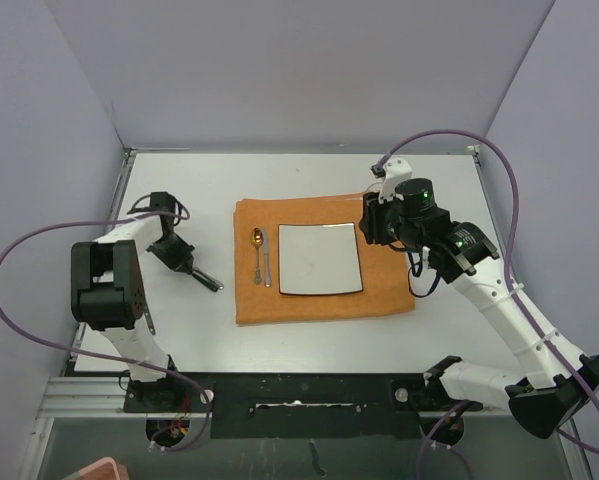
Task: Set the dinner table for one person
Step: Move the utensils to the center of the board.
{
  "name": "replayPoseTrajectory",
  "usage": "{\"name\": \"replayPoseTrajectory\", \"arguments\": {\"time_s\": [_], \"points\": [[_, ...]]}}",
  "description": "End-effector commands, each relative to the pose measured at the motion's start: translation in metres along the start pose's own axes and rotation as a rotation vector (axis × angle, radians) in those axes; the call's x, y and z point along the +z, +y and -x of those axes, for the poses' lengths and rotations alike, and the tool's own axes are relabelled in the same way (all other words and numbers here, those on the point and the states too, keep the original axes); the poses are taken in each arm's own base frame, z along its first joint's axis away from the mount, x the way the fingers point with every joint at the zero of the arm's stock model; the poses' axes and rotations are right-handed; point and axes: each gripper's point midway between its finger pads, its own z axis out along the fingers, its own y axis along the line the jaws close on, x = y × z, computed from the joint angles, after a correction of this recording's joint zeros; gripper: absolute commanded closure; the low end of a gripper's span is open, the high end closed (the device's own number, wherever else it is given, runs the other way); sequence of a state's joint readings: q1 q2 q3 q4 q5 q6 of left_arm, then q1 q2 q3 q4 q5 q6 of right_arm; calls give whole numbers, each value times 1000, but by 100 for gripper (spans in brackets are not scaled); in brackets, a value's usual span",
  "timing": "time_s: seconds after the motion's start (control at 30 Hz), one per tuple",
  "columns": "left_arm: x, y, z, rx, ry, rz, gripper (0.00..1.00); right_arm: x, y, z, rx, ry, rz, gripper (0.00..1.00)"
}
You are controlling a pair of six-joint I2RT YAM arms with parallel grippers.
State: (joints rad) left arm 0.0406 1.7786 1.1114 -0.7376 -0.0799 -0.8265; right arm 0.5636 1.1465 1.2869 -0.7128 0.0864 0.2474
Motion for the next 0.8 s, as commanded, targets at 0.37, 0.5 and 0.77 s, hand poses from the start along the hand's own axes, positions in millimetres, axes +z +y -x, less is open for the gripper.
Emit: {"name": "replayPoseTrajectory", "arguments": {"time_s": [0.37,0.5,0.77], "points": [[-5,-49,16,75,-74,-84,100,-10,7,19,33,-65,31,68],[-34,-40,26,130,-155,-73,100,-10,9,19,13,-62,44,68],[-141,-24,63,187,-418,-116,81,-2,21,22,-7,-62,109,62]]}}
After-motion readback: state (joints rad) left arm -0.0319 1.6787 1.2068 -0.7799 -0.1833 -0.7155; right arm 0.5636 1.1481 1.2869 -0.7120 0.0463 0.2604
